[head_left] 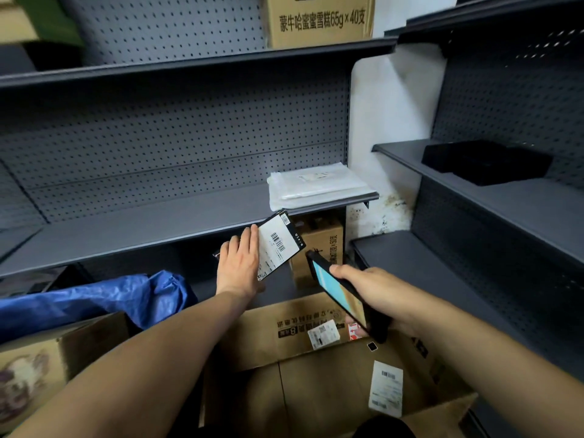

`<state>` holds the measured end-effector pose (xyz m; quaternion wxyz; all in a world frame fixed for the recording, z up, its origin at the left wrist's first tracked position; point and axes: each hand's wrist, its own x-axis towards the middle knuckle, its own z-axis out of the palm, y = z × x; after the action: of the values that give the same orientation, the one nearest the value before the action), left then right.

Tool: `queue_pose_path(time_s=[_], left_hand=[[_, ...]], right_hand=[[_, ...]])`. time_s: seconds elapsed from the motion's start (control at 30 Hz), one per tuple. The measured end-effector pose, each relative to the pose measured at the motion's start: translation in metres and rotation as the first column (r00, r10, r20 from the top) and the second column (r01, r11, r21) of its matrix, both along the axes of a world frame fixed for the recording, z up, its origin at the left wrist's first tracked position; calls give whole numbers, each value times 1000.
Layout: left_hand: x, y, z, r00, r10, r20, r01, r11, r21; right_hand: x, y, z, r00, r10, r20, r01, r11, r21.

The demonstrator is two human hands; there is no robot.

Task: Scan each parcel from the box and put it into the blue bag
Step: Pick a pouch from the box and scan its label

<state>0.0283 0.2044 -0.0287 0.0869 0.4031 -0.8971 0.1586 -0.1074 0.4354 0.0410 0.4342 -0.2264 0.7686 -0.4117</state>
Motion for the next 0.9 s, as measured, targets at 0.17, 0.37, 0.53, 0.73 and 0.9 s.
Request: queue_pose_path(time_s=[0.17,0.37,0.53,0.73,0.9], left_hand=[[7,4,10,1000,-6,4,6,1000,-29],[16,3,14,1000,-1,-13,1,1000,-30],[20,-1,14,1000,4,-19,-5,999,-38],[21,-2,13,1000,12,-21,-13,1000,-28],[23,-1,15,995,68,-69,-67,997,28]], right_hand=[[14,-1,4,999,-3,53,2,1000,19],[13,1,7,999,-17,51,15,999,49],[12,3,9,997,-27,68,23,998,61],[17,7,11,996,-45,83,40,997,64],[19,6,16,994,-78,76,79,997,-9]])
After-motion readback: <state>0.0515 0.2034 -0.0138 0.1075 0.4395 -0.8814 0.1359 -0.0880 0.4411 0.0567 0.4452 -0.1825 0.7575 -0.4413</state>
